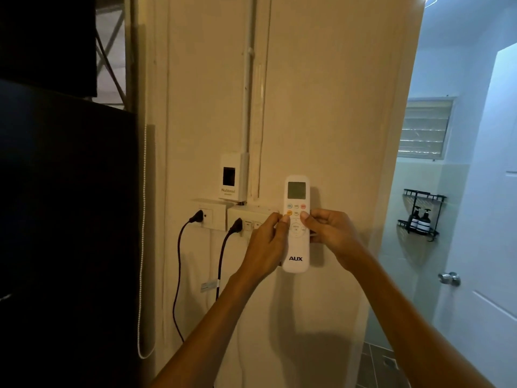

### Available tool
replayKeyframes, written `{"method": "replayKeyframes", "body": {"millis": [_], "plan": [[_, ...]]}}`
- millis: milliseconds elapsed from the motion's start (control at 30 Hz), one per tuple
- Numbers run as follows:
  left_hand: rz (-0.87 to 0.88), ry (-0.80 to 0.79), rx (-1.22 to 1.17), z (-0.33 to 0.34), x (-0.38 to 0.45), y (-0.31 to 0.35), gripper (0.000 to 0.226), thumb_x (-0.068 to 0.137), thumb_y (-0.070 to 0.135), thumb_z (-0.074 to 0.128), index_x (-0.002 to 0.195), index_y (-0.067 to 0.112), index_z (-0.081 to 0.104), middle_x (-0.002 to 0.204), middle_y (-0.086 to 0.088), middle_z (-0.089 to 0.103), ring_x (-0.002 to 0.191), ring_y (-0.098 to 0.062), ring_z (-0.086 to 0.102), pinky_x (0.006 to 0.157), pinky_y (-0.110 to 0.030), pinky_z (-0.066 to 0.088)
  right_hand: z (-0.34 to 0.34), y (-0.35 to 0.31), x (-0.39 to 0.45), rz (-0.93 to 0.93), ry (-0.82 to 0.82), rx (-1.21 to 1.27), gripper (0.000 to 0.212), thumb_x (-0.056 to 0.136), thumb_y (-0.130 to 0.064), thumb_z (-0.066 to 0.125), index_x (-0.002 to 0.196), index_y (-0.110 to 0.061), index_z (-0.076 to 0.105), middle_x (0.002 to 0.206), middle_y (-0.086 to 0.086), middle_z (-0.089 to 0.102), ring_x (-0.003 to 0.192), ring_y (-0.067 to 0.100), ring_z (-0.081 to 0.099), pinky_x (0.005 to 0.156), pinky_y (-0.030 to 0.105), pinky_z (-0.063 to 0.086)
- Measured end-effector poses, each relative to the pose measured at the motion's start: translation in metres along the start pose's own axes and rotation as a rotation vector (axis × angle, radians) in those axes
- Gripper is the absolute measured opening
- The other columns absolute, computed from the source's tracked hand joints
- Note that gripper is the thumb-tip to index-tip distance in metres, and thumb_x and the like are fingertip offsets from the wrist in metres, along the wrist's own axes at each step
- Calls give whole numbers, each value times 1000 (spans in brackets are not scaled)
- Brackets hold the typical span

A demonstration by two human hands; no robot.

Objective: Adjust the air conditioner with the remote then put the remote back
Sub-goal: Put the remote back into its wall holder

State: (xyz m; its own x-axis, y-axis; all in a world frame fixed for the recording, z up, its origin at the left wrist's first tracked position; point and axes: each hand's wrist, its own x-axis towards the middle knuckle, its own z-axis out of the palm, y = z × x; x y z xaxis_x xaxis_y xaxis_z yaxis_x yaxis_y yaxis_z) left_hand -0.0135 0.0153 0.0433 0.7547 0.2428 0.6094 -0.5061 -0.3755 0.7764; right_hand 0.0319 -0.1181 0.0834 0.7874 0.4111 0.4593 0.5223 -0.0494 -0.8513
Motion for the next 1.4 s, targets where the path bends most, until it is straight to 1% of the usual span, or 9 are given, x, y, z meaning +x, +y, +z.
{"method": "replayKeyframes", "body": {"millis": [133, 367, 467, 533, 633, 900, 1100, 1300, 1400], "plan": [[-41, 19, -47, 16, 15, -17, 29, 92, 39, 39, 100, 16, 54, 89, 10, 65, 81, -2, 65, 62, -32, 59, -11, 12, 16, 34, 15, -32, 26, 87, -23, 55, 108, -9, 62, 89, -3, 69, 81, 11, 68, 62, 22, 58], [34, 342, -14, 43, 31, -46, 14, 94, 28, 40, 87, 36, 49, 84, 17, 58, 79, 11, 57, 63, -13, 49, -32, 13, 51, 21, 181, -51, 24, 86, -25, 56, 104, -10, 63, 98, 5, 69, 86, 18, 68, 72, 32, 56], [-6, 355, -82, 59, 29, -58, 19, 93, 20, 44, 108, 28, 50, 109, 7, 58, 101, 16, 50, 80, -1, 44, -39, 11, 65, -4, 248, -65, 18, 85, -27, 57, 97, -15, 65, 92, 0, 70, 86, 17, 68, 78, 39, 57], [-3, 339, -11, 69, 27, -68, 43, 92, 24, 46, 132, 19, 35, 138, 1, 43, 128, 2, 37, 105, -16, 36, -41, 9, 72, -20, 284, -84, 14, 84, -30, 59, 93, -21, 65, 93, -2, 70, 87, 16, 68, 81, 42, 57], [-3, 360, 140, 83, 29, -74, 66, 89, 31, 50, 143, 19, 13, 153, 0, 19, 141, -12, 15, 115, -30, 19, -38, 7, 80, -30, 340, -89, 3, 82, -32, 61, 81, -31, 64, 94, -1, 72, 88, 17, 69, 82, 46, 57], [-43, 459, 241, 100, 41, -83, 75, 88, 33, 52, 143, 22, 3, 153, -7, 14, 143, -21, 11, 112, -47, 32, -21, 3, 96, -52, 453, -228, 10, 80, -37, 62, 76, -28, 60, 94, 7, 74, 84, 23, 71, 75, 49, 58], [-25, 434, 280, 98, 41, -88, 76, 86, 36, 54, 142, 26, 2, 152, -5, 15, 143, -20, 12, 109, -47, 36, -4, -1, 96, -84, 484, -328, 23, 85, -29, 59, 97, -10, 62, 101, 8, 72, 88, 18, 67, 60, 18, 46], [-32, 419, 232, 97, 40, -88, 78, 85, 33, 57, 140, 31, 2, 151, -5, 17, 142, -21, 16, 107, -49, 39, 8, 4, 94, -100, 448, -357, 25, 85, -27, 58, 101, -8, 62, 105, 9, 71, 91, 20, 67, 57, 12, 41], [-34, 421, 232, 98, 40, -88, 78, 85, 34, 57, 140, 30, 3, 151, -4, 18, 141, -21, 17, 106, -48, 41, 10, 9, 91, -104, 417, -402, 27, 85, -29, 58, 103, -9, 62, 108, 10, 70, 92, 24, 68, 63, 19, 48]]}}
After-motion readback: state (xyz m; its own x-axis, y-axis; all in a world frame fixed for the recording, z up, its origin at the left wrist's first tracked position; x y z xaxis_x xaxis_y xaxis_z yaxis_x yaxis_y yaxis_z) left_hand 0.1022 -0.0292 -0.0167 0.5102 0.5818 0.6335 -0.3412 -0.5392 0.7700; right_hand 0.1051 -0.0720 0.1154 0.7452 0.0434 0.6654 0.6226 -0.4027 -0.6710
